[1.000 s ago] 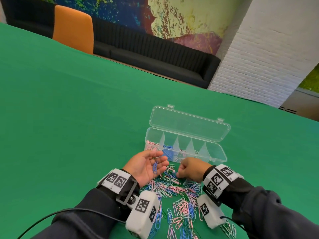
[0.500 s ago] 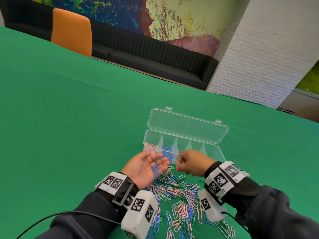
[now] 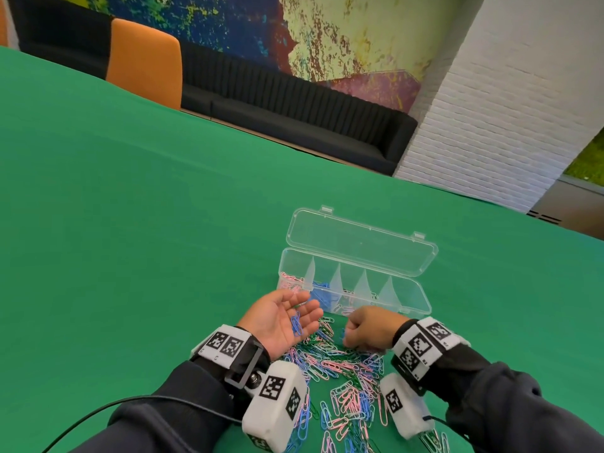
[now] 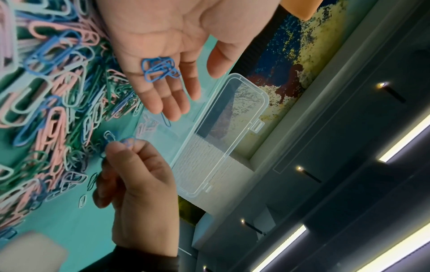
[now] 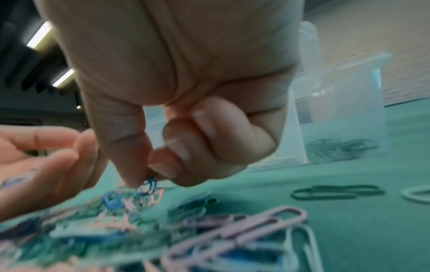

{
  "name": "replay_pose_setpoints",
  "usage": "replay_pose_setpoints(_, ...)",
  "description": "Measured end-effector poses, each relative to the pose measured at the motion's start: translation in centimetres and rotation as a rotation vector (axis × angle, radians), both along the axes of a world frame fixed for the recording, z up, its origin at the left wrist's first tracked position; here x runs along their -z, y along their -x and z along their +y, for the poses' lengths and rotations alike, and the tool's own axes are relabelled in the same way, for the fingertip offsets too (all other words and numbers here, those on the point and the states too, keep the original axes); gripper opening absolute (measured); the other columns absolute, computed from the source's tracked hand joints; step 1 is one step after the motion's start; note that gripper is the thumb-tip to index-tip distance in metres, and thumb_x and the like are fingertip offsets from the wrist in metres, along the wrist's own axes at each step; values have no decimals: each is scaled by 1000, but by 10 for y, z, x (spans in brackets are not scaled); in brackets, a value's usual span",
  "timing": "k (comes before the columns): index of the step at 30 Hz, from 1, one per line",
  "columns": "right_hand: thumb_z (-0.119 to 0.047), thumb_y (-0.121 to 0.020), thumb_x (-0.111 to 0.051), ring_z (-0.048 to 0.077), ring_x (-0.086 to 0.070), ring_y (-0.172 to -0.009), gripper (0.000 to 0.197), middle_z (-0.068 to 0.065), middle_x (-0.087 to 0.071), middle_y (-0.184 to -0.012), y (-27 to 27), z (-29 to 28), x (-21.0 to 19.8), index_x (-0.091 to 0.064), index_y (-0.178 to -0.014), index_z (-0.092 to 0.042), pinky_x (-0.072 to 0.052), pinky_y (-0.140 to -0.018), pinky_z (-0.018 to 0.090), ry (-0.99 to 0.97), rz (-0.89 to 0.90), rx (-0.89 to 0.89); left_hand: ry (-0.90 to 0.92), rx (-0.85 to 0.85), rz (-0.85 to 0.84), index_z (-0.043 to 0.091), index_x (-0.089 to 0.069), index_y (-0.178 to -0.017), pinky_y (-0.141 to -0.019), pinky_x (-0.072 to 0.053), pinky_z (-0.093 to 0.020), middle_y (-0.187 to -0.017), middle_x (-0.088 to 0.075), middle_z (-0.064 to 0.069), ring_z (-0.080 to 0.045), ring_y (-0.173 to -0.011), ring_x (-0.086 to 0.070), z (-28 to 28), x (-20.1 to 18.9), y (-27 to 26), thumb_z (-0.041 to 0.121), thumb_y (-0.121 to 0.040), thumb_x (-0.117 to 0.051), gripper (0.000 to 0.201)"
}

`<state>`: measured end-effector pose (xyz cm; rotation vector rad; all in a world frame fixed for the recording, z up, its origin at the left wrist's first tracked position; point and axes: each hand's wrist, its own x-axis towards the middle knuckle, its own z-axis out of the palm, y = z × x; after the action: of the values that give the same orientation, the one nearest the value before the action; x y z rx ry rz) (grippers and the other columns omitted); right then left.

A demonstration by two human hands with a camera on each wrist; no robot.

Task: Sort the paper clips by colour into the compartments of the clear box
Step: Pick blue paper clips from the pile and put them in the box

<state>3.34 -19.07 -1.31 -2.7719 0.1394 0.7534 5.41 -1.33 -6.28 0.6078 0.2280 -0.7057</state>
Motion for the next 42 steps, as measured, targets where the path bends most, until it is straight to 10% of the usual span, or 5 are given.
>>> replay_pose_setpoints(8, -16, -89, -62, 6, -39, -39, 10, -6, -47, -52, 0, -1, -36, -56, -81, -15, -33, -39, 18, -553, -127, 73, 36, 55, 57, -2, -58, -86, -70, -54, -41, -85, -64, -22, -33, -76, -66, -6, 3, 0, 20, -96, -36, 32)
replay_pose_setpoints(16, -20, -87, -63, 2, -42, -44, 6, -7, -51, -62, 4, 7, -23, -57, -85, -19, -35, -42, 13, -206, -183, 11, 115, 7, 81, -4, -57, -87, -47, -55, -28, -77, -64, -21, -28, -56, -67, -1, 0, -2, 18, -97, -34, 33)
replay_pose_setpoints(25, -18, -84, -65, 9, -47, -65, 13, -12, -48, -71, 10, 48, -11, -56, -88, -26, -39, -61, 20, -112, -143, -279, 165, -176, 48, 15, -40, -52, -24, -13, -14, -39, -30, 7, -5, -24, -25, 55, -13, -36, 18, -95, -37, 43)
replay_pose_setpoints(42, -18, -83, -67, 16, -48, -76, 17, -11, -45, -68, 14, 55, 9, -50, -86, -19, -37, -63, 25, 85, -135, -382, 149, -189, 15, 3, -57, -84, -46, -52, -21, -68, -64, -13, -20, -51, -64, 51, -15, -32, 10, -95, -33, 27)
